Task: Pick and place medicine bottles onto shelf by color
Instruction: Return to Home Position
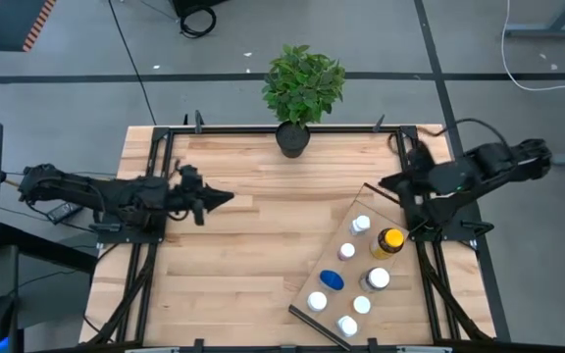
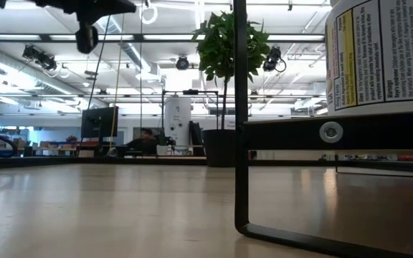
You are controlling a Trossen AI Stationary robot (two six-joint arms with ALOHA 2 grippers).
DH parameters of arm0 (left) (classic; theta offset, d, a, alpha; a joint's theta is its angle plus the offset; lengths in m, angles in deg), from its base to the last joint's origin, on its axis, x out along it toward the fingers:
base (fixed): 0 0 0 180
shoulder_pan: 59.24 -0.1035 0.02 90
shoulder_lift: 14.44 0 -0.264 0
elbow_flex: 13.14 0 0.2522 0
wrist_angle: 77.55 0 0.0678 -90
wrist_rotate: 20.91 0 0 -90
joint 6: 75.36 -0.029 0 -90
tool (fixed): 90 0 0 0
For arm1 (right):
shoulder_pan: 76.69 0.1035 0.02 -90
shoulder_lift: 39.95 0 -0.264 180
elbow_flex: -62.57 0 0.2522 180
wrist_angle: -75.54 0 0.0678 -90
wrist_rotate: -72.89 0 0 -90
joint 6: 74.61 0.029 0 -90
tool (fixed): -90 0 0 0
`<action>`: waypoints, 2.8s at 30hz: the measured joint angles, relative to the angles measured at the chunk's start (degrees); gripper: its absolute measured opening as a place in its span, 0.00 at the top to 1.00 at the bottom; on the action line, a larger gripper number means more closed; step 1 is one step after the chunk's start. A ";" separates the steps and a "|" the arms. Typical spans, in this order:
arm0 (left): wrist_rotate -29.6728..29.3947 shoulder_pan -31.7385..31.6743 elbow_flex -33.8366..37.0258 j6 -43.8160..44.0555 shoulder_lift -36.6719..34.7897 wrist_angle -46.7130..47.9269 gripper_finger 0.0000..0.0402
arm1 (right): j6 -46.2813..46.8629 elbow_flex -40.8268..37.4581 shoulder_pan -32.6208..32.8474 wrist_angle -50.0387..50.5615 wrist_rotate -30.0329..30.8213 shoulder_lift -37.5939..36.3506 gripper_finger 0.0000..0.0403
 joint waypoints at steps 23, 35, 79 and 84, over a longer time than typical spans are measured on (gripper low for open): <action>-0.77 -1.32 31.66 -1.52 -27.58 -38.45 0.99 | 1.56 -1.10 0.00 5.36 9.61 -12.98 0.90; -0.85 -1.32 31.68 -3.77 -27.68 -37.67 0.97 | -6.17 -27.67 0.00 -20.18 9.79 -34.39 0.97; -0.98 -1.30 31.77 -3.59 -26.45 -36.90 0.93 | -38.86 -58.05 -13.25 -71.48 -24.90 -42.32 0.98; -0.98 -1.30 31.77 -3.60 -26.45 -36.90 0.94 | -38.27 -60.46 -18.67 -72.51 -29.92 -42.32 0.98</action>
